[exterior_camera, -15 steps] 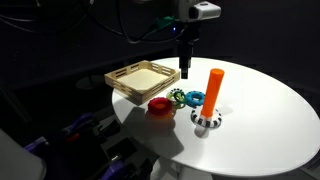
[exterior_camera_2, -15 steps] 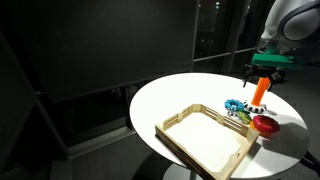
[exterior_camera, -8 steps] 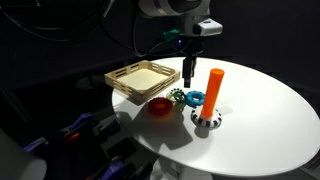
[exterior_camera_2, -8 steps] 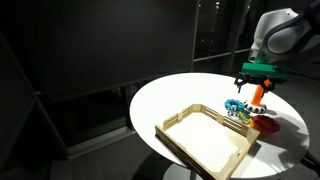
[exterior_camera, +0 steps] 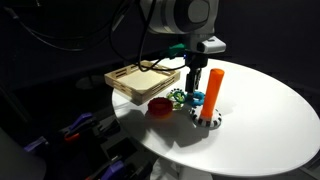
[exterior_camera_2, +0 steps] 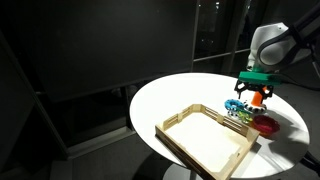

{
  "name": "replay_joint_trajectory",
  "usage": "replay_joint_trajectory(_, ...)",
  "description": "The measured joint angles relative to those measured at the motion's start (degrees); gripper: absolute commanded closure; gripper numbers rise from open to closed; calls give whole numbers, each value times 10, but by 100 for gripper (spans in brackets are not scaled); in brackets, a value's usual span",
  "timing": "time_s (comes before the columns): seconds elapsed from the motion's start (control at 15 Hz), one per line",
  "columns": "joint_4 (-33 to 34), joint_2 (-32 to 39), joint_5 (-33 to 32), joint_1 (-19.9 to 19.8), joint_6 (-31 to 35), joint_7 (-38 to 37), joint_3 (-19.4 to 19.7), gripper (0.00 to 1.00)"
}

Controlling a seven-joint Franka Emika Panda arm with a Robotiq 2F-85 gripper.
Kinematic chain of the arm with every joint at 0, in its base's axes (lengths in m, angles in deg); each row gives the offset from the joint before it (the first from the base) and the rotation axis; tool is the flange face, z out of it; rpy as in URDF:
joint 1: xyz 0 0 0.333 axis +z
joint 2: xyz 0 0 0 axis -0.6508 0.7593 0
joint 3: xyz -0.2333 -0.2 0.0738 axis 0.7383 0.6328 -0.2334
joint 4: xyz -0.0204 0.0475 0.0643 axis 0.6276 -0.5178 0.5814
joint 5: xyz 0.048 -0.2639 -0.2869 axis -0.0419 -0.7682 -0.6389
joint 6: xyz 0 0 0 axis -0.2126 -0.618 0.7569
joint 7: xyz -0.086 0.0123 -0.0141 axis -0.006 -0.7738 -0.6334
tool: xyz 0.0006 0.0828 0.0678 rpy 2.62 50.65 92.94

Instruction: Put the blue ring in the crate

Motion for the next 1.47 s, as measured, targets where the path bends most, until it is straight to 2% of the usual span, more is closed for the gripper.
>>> replay_joint_trajectory(0.33,12,30,4,5,1,-2,7,0)
replay_joint_trajectory(1.13,13,34,12,8,3,-1,7,0)
replay_joint_trajectory(1.47,13,49,15,8,42,-1,7,0)
